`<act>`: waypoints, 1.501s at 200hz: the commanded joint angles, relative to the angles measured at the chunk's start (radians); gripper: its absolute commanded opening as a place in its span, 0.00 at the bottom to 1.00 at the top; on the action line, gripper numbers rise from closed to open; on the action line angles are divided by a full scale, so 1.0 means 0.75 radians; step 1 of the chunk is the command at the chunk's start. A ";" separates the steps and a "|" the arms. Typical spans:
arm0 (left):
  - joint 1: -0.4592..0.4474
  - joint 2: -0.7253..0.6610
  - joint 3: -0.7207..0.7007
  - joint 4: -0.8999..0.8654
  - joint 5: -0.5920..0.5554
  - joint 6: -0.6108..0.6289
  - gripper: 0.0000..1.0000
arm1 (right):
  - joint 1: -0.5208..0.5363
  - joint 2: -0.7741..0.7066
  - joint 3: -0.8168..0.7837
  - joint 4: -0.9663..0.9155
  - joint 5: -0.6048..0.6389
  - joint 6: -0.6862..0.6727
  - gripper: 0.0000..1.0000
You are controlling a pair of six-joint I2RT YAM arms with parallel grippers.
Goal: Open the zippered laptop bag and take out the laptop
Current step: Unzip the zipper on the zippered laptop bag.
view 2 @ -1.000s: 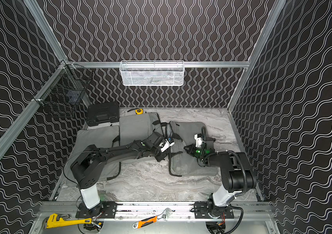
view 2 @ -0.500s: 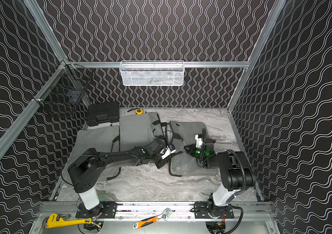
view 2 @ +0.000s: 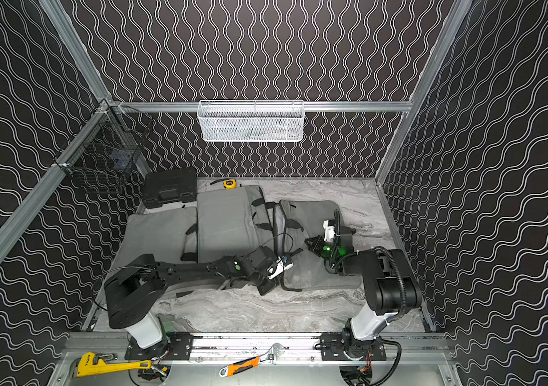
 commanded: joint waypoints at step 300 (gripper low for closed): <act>0.227 0.238 0.308 0.006 0.112 -0.072 0.00 | -0.085 -0.330 -0.216 -0.222 0.177 -0.003 0.00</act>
